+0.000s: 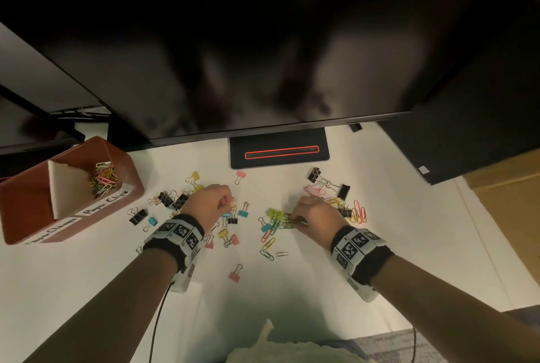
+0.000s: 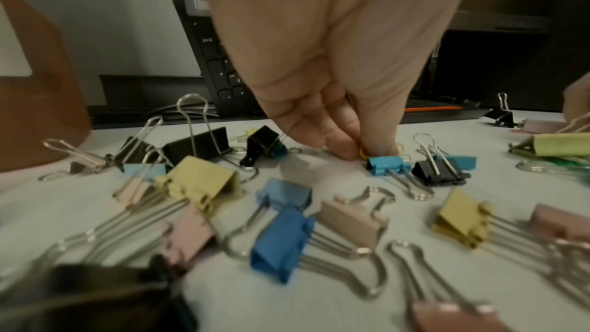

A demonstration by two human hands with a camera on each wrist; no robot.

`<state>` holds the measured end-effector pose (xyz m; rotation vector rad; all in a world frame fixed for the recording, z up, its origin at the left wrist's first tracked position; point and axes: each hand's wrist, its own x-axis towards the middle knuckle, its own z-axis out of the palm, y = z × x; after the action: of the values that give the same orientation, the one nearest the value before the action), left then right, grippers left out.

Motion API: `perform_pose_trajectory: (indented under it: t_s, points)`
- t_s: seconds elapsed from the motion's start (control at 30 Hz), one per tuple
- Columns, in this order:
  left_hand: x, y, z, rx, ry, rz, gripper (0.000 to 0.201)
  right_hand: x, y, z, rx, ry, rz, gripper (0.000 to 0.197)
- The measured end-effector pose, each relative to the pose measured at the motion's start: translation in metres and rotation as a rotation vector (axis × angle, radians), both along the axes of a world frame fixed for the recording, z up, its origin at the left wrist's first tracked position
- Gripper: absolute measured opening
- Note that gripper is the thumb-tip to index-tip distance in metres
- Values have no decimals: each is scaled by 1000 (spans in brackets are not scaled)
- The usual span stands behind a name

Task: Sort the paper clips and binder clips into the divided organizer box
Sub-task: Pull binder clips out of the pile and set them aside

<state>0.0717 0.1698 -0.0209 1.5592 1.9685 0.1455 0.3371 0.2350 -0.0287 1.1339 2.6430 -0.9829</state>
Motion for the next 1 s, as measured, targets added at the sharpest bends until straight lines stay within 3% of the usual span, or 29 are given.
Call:
perform_pose_trajectory:
  t_s: [0.3, 0.5, 0.67, 0.77, 1.0]
  points:
    - [7, -1, 1, -31, -42, -14, 6, -5, 4, 6, -75, -37, -62, 14]
    - [6, 3, 7, -44, -11, -89, 13, -9, 4, 10, -93, -127, 0, 14]
    - [25, 3, 32, 98, -155, -88, 10, -6, 3, 8, -101, -127, -43, 18]
    - [51, -7, 41, 25, -247, -102, 9, -3, 3, 7, -95, -101, -67, 18]
    - [92, -38, 11, -108, -259, 146, 29, -8, -8, 3, -15, -131, 11, 47]
